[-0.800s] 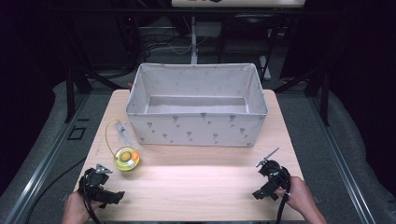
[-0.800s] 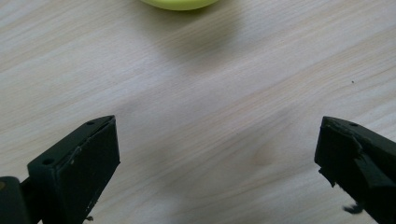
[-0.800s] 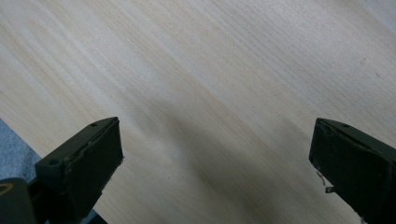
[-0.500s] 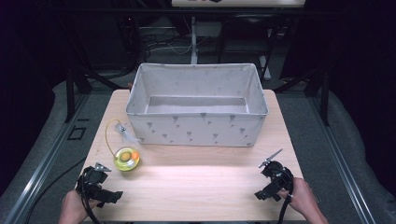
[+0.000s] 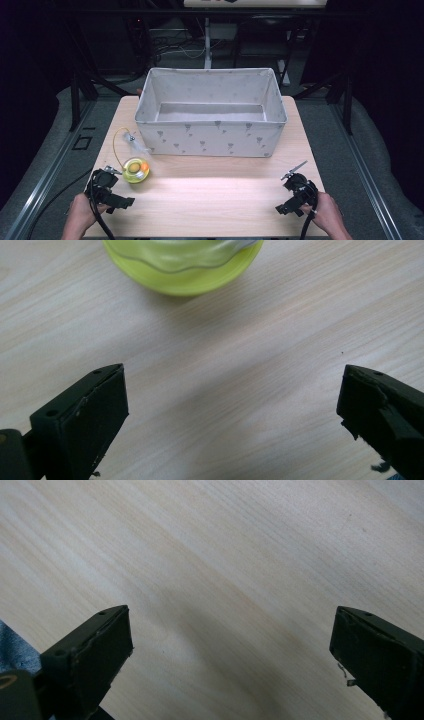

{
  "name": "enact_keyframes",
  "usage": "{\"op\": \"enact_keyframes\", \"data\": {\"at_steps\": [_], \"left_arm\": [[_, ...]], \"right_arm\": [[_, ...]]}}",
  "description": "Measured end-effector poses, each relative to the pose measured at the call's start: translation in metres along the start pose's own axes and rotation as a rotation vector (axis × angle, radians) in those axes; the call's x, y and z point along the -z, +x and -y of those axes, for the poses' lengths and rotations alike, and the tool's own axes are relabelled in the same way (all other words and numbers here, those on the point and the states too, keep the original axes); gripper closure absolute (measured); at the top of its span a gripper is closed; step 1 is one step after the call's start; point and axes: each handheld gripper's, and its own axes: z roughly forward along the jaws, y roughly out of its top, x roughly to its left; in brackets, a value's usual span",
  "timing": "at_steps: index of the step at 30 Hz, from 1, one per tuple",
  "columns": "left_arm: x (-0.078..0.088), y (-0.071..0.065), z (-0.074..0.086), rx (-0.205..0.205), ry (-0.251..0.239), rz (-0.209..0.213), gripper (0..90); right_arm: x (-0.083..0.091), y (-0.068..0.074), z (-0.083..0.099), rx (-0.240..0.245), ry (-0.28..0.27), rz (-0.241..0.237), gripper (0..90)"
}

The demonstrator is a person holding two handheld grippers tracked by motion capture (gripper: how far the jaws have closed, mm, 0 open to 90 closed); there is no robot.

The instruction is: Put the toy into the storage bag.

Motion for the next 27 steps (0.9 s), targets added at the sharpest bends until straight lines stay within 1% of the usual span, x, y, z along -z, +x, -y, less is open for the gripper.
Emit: {"op": "enact_keyframes", "data": {"at_steps": [1,2,3,4,5,6,7,8,9,12,13,14,16,18,19,20,22,23,24,26,27], "left_arm": [[0.001,0.001,-0.003,-0.008,0.016,-0.002,0.3],[0.001,0.001,-0.003,-0.008,0.016,-0.002,0.3],[0.007,0.003,-0.007,-0.011,0.019,-0.006,0.3],[0.007,0.003,-0.007,-0.011,0.019,-0.006,0.3],[0.013,0.003,-0.011,-0.023,0.014,-0.015,0.3],[0.013,0.003,-0.011,-0.023,0.014,-0.015,0.3],[0.019,0.002,-0.014,-0.032,0.009,-0.018,0.3],[0.021,0.004,-0.016,-0.031,0.01,-0.013,0.3],[0.023,0.005,-0.018,-0.032,0.015,-0.015,0.3],[0.026,0.007,-0.022,-0.04,0.026,-0.017,0.3],[0.032,0.008,-0.025,-0.041,0.028,-0.018,0.4],[0.037,0.009,-0.027,-0.043,0.025,-0.02,0.4],[0.039,0.01,-0.029,-0.049,0.029,-0.015,0.3],[0.043,0.013,-0.035,-0.058,0.032,-0.02,0.3],[0.047,0.016,-0.043,-0.059,0.035,-0.016,0.3],[0.049,0.017,-0.046,-0.063,0.037,-0.014,0.3],[0.052,0.02,-0.053,-0.079,0.049,-0.02,0.3],[0.053,0.021,-0.056,-0.08,0.051,-0.016,0.3],[0.055,0.023,-0.061,-0.087,0.056,-0.01,0.3],[0.059,0.025,-0.068,-0.096,0.064,-0.016,0.1],[0.061,0.027,-0.071,-0.104,0.067,-0.017,0.0]], "right_arm": [[0.0,-0.001,-0.001,0.002,0.01,-0.012,3.1],[0.0,-0.001,-0.001,0.002,0.01,-0.012,3.1],[-0.001,0.001,-0.003,0.013,0.007,0.001,3.0],[-0.001,0.001,-0.003,0.013,0.007,0.001,3.0],[-0.002,0.002,-0.005,0.01,0.0,-0.005,3.1],[-0.002,0.002,-0.005,0.01,0.0,-0.005,3.1],[-0.002,0.006,-0.008,0.028,0.011,-0.003,3.1],[-0.002,0.007,-0.009,0.033,0.017,-0.002,3.1],[-0.002,0.008,-0.01,0.036,0.005,-0.007,3.1],[-0.004,0.01,-0.011,0.044,0.009,-0.005,3.3],[-0.004,0.011,-0.011,0.059,0.019,-0.005,3.3],[-0.003,0.011,-0.012,0.063,0.025,-0.006,3.3],[-0.003,0.01,-0.013,0.057,0.001,-0.018,3.1],[-0.003,0.01,-0.014,0.057,0.003,-0.024,3.1],[-0.003,0.011,-0.016,0.073,0.008,-0.015,3.1],[-0.003,0.011,-0.016,0.075,0.011,-0.01,3.1],[-0.004,0.011,-0.017,0.069,0.008,-0.021,3.1],[-0.004,0.012,-0.016,0.078,0.029,-0.018,3.1],[-0.005,0.012,-0.015,0.074,0.018,-0.019,3.1],[-0.005,0.011,-0.014,0.065,0.017,-0.024,3.2],[-0.005,0.011,-0.013,0.067,0.022,-0.016,3.2]]}}
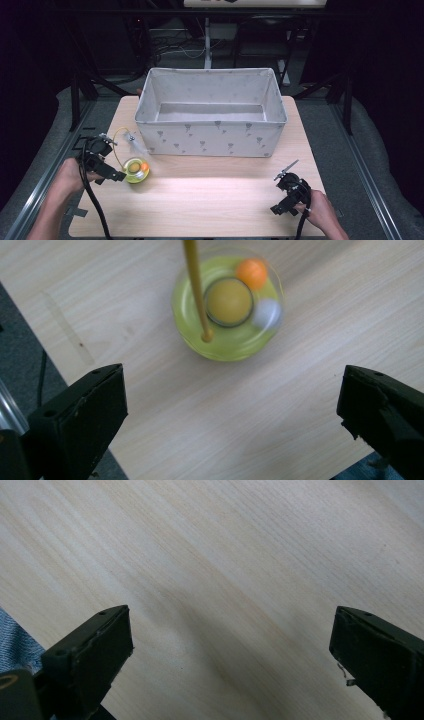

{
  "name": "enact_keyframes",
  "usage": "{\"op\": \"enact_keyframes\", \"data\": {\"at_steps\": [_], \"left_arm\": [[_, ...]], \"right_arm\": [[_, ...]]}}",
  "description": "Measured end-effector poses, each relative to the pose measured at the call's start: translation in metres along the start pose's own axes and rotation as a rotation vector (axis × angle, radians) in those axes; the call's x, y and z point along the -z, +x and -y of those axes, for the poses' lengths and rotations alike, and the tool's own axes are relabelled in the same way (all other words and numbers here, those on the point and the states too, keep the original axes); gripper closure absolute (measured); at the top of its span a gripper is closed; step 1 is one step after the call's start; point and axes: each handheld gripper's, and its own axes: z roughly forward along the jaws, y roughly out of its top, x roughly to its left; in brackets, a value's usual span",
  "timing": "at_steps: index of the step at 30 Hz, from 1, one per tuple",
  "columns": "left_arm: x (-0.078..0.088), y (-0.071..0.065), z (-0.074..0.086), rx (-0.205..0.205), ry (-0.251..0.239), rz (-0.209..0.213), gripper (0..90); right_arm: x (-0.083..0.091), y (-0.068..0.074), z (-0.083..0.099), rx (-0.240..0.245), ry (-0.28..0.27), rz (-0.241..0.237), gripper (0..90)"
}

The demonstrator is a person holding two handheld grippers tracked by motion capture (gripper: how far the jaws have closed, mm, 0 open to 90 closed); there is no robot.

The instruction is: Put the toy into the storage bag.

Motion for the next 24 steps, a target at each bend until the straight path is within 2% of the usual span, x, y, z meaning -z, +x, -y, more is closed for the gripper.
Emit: {"op": "enact_keyframes", "data": {"at_steps": [4,8,9,10,11,13,14,17,18,24], "left_arm": [[0.009,0.006,-0.008,-0.014,-0.01,-0.005,0.0],[0.017,0.01,-0.019,-0.031,-0.02,0.012,0.1],[0.019,0.009,-0.022,-0.039,-0.01,0.008,0.2],[0.02,0.008,-0.024,-0.044,-0.003,0.003,0.5],[0.021,0.008,-0.027,-0.056,0.001,0.002,1.8],[0.022,0.007,-0.029,-0.062,0.006,0.003,7.1],[0.026,0.008,-0.034,-0.082,0.019,-0.007,11.8],[0.032,0.008,-0.04,-0.09,0.01,-0.012,24.4],[0.034,0.008,-0.043,-0.098,0.02,-0.017,28.6],[0.042,0.009,-0.053,-0.114,0.051,-0.026,44.2]], "right_arm": [[0.002,0.0,0.0,-0.007,-0.012,0.003,3.3],[0.002,-0.002,0.002,0.014,0.019,0.01,3.3],[0.004,-0.003,0.001,0.033,0.049,0.009,3.3],[0.001,-0.001,0.003,-0.01,-0.012,0.005,3.3],[0.002,-0.001,0.003,-0.007,0.003,0.005,3.3],[0.002,-0.001,0.003,-0.006,-0.004,0.004,3.3],[0.002,-0.001,0.002,-0.002,-0.004,0.001,3.3],[0.001,-0.001,0.002,-0.007,0.002,-0.003,3.3],[0.001,-0.001,0.002,-0.004,0.007,-0.004,3.4],[0.001,-0.002,0.002,0.014,0.025,-0.006,3.5]]}}
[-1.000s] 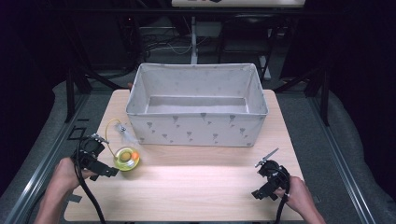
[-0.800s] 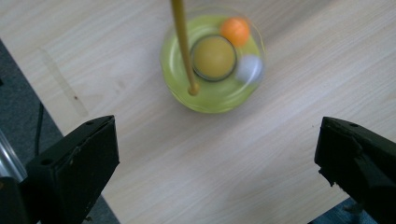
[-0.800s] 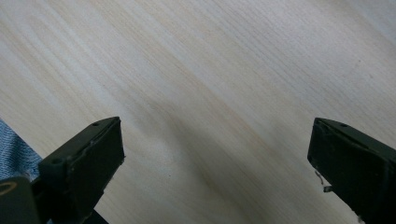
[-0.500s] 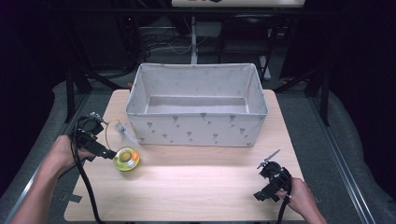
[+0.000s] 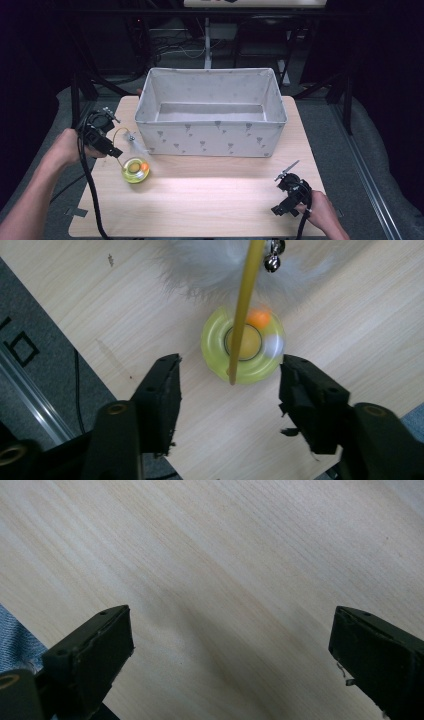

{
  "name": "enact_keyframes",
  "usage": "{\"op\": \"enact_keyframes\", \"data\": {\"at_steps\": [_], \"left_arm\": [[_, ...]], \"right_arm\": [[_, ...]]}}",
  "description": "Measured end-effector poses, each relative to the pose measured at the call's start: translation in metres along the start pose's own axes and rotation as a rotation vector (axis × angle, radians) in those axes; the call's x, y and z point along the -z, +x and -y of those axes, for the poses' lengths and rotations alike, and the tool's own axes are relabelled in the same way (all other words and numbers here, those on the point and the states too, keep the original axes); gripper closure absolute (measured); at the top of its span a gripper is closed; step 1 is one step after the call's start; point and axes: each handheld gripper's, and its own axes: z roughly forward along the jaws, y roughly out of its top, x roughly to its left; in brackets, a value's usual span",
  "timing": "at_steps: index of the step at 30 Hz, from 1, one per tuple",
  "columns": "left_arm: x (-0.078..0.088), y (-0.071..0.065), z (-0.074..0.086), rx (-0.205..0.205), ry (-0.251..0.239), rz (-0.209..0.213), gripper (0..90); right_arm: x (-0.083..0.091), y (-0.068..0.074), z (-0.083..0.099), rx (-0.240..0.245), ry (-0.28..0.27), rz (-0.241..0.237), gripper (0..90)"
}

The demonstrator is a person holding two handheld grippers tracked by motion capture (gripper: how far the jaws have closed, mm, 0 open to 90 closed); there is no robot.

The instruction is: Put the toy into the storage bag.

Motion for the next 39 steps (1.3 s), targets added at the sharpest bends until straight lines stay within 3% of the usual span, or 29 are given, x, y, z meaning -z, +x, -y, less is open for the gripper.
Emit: {"op": "enact_keyframes", "data": {"at_steps": [3,13,20,26,29,39], "left_arm": [[0.002,0.004,-0.004,0.008,0.002,-0.009,50.4],[0.001,0.007,-0.011,0.001,0.034,-0.017,64.8],[-0.002,0.006,-0.011,0.009,0.037,-0.017,74.9],[-0.001,0.005,-0.008,0.025,0.02,-0.012,86.7],[0.0,0.004,-0.008,0.024,0.017,-0.017,87.4],[0.006,-0.005,-0.01,-0.002,0.01,-0.041,87.9]], "right_arm": [[-0.002,0.001,0.001,-0.013,-0.02,0.002,4.1],[-0.002,0.001,0.001,0.002,-0.004,0.009,4.5],[-0.003,0.001,0.002,-0.011,-0.016,-0.003,4.6],[-0.002,0.0,0.001,0.006,0.005,-0.002,4.7],[-0.002,0.002,0.001,-0.014,-0.001,-0.004,4.7],[-0.003,0.001,0.002,-0.005,-0.006,0.001,4.7]]}}
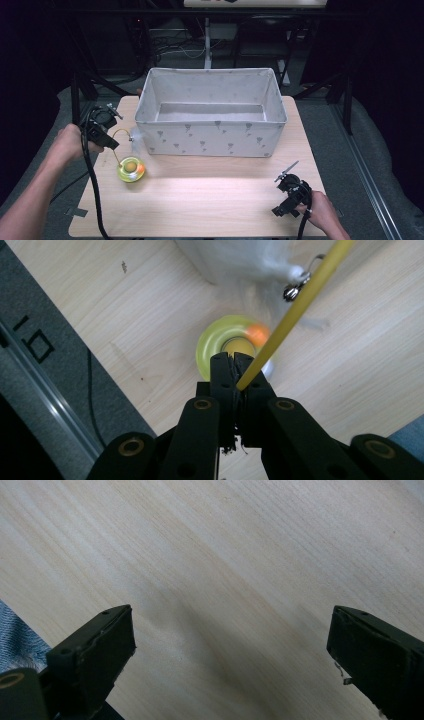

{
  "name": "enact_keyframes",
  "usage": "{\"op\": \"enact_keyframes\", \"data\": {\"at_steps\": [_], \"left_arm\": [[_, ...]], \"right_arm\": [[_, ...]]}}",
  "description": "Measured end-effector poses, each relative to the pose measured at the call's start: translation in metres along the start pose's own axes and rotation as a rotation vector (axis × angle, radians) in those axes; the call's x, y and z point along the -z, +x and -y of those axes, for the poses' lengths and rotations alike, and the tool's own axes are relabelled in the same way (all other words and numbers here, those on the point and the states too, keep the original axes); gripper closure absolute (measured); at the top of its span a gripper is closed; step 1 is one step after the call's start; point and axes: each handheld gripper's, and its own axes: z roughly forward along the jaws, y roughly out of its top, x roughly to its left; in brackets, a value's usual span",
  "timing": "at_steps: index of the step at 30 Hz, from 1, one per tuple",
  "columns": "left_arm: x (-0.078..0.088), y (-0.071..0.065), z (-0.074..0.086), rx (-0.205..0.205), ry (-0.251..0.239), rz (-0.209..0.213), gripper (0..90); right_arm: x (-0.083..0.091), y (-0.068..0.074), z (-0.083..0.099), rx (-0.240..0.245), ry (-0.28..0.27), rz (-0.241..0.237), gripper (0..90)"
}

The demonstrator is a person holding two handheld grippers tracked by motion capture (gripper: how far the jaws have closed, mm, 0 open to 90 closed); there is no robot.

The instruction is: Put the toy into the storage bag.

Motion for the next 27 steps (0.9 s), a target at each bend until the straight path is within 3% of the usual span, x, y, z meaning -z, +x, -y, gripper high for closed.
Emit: {"op": "enact_keyframes", "data": {"at_steps": [10,15,21,27], "left_arm": [[0.022,-0.005,-0.001,-0.033,-0.024,-0.013,87.9],[0.03,-0.008,-0.004,-0.052,-0.026,-0.009,87.8],[0.038,-0.009,-0.005,-0.057,-0.017,-0.01,87.8],[0.047,-0.004,-0.005,-0.056,-0.015,-0.018,87.8]], "right_arm": [[0.001,-0.001,0.0,0.006,0.023,0.002,4.6],[0.001,-0.001,0.001,-0.009,0.0,-0.009,4.6],[0.002,-0.001,0.002,-0.013,-0.021,-0.002,4.6],[0.002,-0.001,0.001,0.002,0.005,0.009,4.6]]}}
